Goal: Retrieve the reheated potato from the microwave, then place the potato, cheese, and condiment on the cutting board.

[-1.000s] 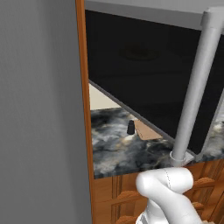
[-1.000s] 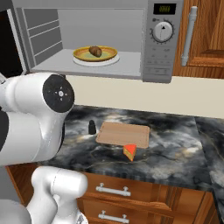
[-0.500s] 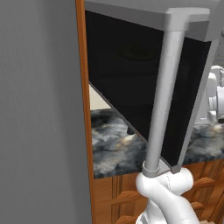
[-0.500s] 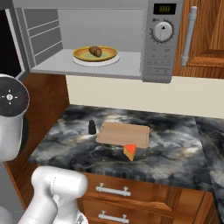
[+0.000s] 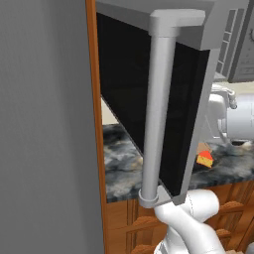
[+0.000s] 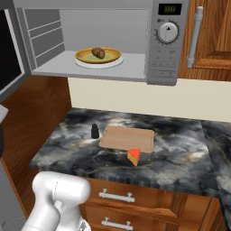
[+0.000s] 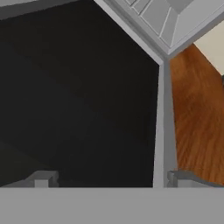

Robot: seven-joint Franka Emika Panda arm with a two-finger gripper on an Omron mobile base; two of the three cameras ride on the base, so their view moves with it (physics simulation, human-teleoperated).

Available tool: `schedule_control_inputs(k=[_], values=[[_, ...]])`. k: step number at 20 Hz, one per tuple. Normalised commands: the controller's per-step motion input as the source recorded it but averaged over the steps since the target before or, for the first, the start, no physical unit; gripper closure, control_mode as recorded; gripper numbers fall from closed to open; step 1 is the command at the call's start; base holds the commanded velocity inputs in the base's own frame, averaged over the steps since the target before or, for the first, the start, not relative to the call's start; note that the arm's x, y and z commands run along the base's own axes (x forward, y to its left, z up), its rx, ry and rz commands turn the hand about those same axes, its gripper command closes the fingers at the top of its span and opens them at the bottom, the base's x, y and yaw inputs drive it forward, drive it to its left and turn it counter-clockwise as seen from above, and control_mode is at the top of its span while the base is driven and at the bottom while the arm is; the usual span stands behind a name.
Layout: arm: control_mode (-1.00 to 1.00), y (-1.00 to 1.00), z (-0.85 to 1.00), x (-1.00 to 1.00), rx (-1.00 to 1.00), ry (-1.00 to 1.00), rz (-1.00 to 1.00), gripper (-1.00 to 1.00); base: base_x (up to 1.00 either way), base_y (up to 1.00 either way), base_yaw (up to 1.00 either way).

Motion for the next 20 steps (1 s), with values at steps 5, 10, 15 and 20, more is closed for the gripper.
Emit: schedule_control_inputs(k=[5,10,15,20], values=[[-1.0,-0.05,0.09,0.03,-0.08,-0.01,-0.1,-1.0,0.0,0.0,0.0],[-1.0,-0.34,0.2,0.0,-0.09,0.0,-0.02,-1.0,0.0,0.0,0.0],[-1.0,-0.56,0.17,0.0,-0.1,0.0,0.0,-1.0,0.0,0.0,0.0],[-1.0,-0.57,0.13,0.02,-0.22,0.0,-0.01,-1.0,0.0,0.0,0.0]])
